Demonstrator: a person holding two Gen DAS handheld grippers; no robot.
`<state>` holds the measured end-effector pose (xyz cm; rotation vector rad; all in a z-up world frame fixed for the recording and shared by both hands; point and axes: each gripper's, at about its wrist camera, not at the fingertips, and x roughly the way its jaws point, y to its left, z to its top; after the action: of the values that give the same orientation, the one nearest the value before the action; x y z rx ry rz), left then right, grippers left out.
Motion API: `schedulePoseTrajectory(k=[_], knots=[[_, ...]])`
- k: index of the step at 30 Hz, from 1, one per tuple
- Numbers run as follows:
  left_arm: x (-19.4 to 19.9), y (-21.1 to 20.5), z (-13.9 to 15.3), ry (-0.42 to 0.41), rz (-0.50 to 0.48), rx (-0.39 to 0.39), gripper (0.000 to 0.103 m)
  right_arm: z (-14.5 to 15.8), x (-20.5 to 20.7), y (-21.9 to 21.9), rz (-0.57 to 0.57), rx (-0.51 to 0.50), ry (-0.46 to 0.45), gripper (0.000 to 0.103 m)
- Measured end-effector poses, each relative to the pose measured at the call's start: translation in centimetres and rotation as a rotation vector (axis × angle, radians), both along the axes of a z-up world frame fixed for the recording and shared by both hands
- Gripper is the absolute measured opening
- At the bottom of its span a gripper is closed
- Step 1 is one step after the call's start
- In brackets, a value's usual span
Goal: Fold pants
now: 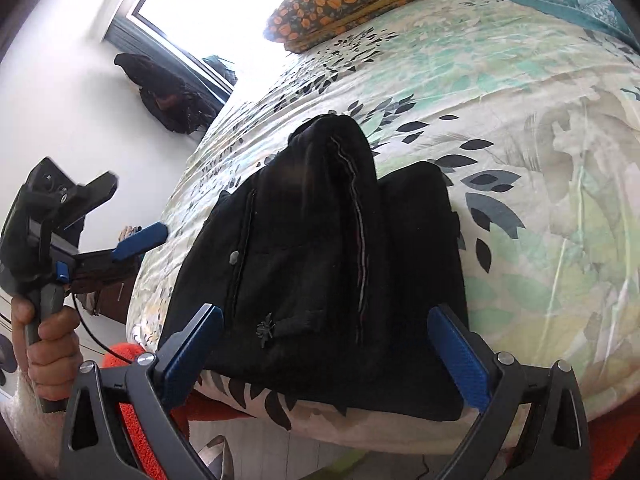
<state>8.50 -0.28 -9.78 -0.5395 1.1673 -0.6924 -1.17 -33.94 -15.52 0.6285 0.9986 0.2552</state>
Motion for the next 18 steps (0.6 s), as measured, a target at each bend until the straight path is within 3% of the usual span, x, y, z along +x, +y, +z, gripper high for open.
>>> schedulePoseTrajectory(k=[2,4,5,6,9,12,15,18], knots=[[-0.8,3.3,-0.8,0.006,0.057,0.005,0.07,-0.7,0.9,0.1,0.01,0.013,0.02,0.101],[-0.9,6.0,-2.3,0.023,0.115,-0.004,0.07,-0.9,1.9,0.6,0.035,-0.014,0.021,0.094],[-1.0,7.0,-3.0,0.032,0.145,-0.003,0.07,-0.8,2.2,1.0,0.057,-0.014,0.015,0.078],[-1.3,7.9,-4.0,0.041,0.174,0.002,0.07,-0.8,2.6,1.3,0.087,-0.01,0.025,0.054],[-1.7,10.0,-5.9,0.075,0.245,0.0,0.07,0.2,2.9,2.4,0.114,-0.109,0.024,0.027],[-1.9,11.0,-6.7,0.089,0.28,-0.011,0.07,3.2,1.9,2.1,0.089,-0.066,-0.054,0.018],[-2.0,11.1,-6.4,0.067,0.293,-0.004,0.07,5.9,0.5,1.5,0.057,-0.005,-0.127,0.017],[-1.7,10.3,-5.9,0.046,0.292,0.002,0.07,6.5,-0.6,0.2,0.009,0.053,-0.14,0.017]])
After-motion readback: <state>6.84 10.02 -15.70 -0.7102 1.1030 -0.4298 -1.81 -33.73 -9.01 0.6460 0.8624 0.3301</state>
